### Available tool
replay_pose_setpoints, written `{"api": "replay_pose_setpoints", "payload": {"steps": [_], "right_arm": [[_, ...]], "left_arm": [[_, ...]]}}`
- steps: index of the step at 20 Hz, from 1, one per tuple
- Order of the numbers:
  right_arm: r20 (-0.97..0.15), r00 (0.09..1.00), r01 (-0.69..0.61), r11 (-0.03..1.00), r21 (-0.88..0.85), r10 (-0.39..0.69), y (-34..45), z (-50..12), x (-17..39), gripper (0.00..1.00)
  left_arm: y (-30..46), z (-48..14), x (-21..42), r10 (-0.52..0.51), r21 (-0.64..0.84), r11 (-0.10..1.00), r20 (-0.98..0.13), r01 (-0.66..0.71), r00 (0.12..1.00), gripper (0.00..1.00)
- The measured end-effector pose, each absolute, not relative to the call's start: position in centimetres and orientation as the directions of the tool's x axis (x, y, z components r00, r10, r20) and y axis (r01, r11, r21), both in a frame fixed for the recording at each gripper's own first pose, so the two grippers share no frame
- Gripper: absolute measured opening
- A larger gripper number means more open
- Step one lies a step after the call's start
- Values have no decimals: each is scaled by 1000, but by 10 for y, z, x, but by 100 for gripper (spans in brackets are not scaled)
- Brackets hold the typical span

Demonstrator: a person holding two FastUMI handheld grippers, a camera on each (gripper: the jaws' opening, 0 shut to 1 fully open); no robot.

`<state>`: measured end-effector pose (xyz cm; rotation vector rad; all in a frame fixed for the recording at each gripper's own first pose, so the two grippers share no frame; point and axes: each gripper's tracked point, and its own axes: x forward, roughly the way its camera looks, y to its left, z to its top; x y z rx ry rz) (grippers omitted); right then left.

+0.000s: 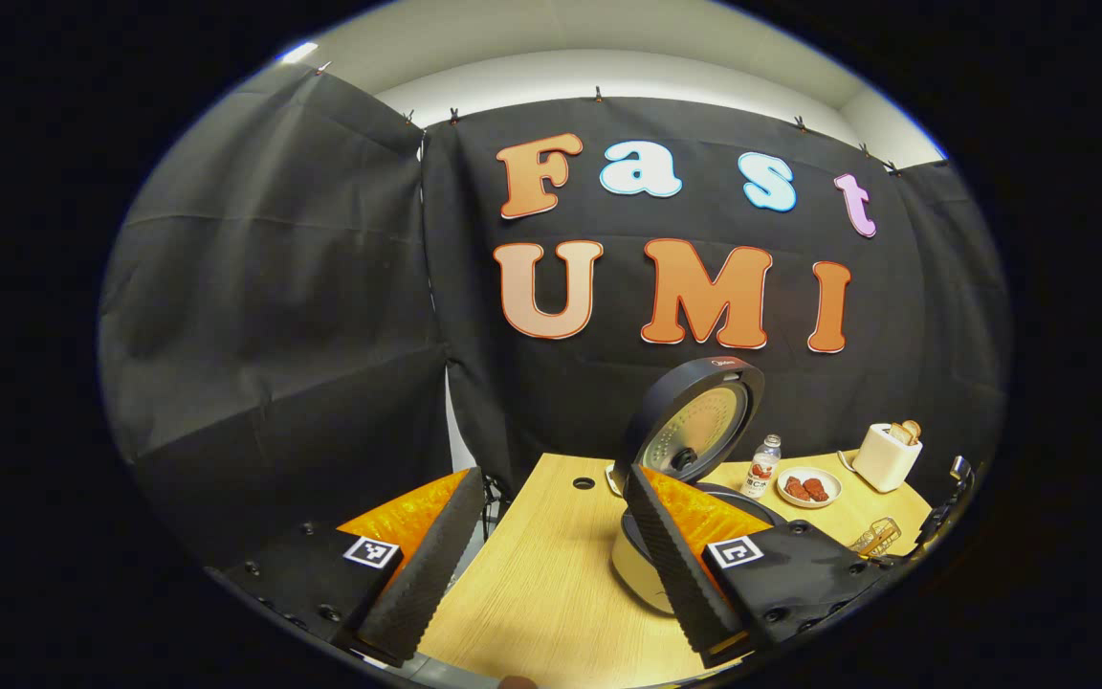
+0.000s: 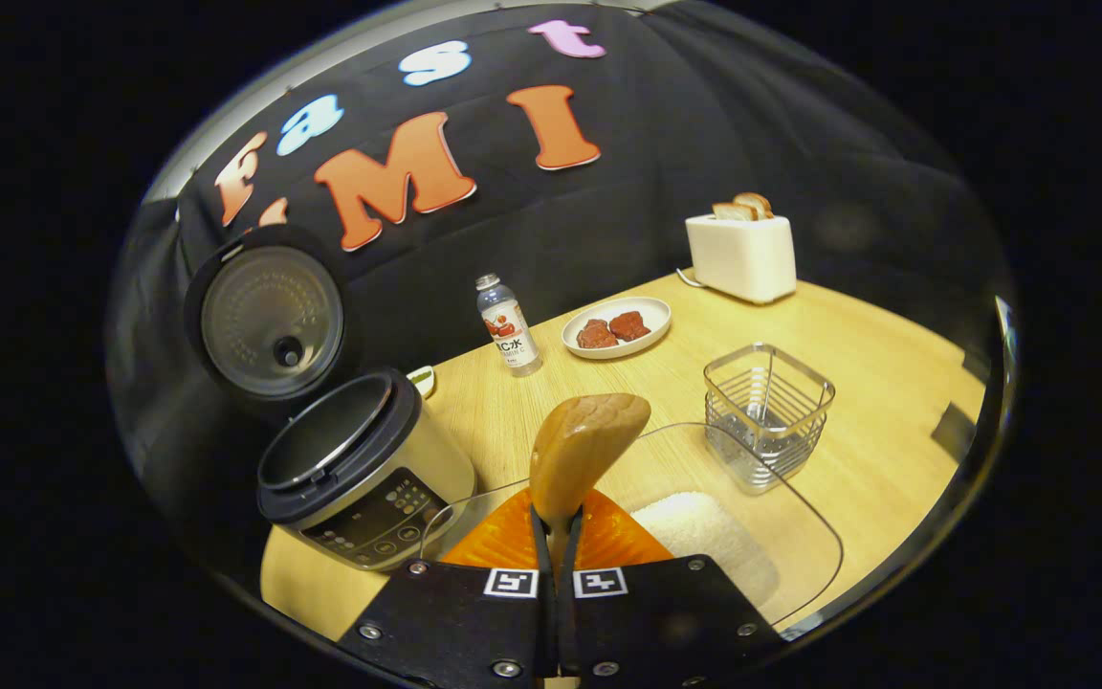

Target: Close the left gripper, press the button to open the rice cooker; take a wooden spoon from the chopstick holder with the right hand, scoop a spoonful of rice and pour it into the rice cooker, then put the wooden spoon back into the chopstick holder.

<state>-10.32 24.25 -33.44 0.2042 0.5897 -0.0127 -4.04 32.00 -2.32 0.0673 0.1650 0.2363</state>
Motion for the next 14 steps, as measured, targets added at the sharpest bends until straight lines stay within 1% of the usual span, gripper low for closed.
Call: {"api": "replay_pose_setpoints", "payload": {"steps": [3,5,7,9,14], "right_arm": [[-568,821,99,964,246,61,239,-339,-101,0],[-584,810,142,944,298,62,235,-342,-101,0],[-611,788,207,903,376,74,232,-345,-103,0],[-615,781,244,852,464,111,236,-344,-105,0],[-629,763,325,752,574,150,228,-345,-112,0]], "left_arm": [[323,-27,-38,242,91,969,-161,-230,957,100],[323,-29,-36,244,89,969,-165,-232,956,100],[320,-29,-35,241,86,970,-170,-229,956,100],[320,-28,-32,240,88,970,-166,-228,956,100],[311,-24,-32,227,88,972,-155,-216,961,100]]}}
